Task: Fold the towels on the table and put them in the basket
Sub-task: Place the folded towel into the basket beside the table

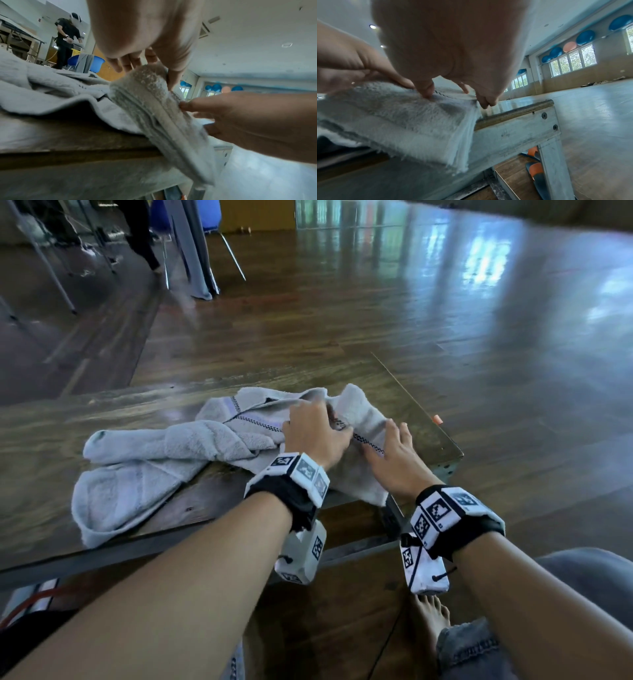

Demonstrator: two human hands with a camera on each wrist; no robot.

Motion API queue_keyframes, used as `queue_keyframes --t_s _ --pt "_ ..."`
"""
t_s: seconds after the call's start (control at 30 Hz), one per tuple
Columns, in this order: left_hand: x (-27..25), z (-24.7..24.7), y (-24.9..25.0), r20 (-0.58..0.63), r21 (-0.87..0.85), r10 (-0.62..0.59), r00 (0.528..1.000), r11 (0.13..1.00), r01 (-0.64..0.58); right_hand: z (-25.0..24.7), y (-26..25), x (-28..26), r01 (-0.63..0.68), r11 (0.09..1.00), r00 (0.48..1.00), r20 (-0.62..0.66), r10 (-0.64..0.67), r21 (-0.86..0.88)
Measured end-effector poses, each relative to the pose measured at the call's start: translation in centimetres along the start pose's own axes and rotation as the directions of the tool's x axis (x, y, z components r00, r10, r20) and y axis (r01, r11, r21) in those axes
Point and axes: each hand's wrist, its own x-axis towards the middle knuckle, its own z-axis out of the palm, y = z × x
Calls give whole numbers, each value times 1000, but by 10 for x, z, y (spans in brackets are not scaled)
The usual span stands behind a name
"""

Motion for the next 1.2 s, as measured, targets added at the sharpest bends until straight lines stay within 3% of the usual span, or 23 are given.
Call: queue_keyframes --t_s 0.07,0.13,0.27,0.43,0.6,0.73,0.9,1.07,1.2 --pt "-8 -20 2 25 -224 26 999 974 -20 -4 -15 -10 -19 996 999 -44 23 91" --pt "-15 -47 4 14 -305 46 999 952 -40 -7 -32 -19 -14 985 996 -83 28 172" --pt "-29 -116 -13 7 -517 -60 998 854 55 -4 -82 -37 10 963 1000 -3 -10 268" --pt "-60 -211 -80 -113 -680 -238 965 726 100 38 -182 -52 214 928 969 50 -240 307" --pt "-128 -295 -181 -225 -717 -442 869 678 160 128 -275 -73 423 856 855 182 -486 298" --pt "-203 -334 -264 -159 -810 -653 740 515 281 219 -329 -107 537 802 695 402 -596 261" --pt "-296 -342 -352 -93 -813 -872 481 345 468 333 -361 -161 612 764 450 706 -547 202" --pt "-357 -297 -410 -113 -706 -952 285 279 651 417 -334 -187 636 752 343 809 -476 173" --pt "-401 -243 -423 -158 -609 -985 75 157 778 476 -290 -196 651 759 269 928 -257 21"
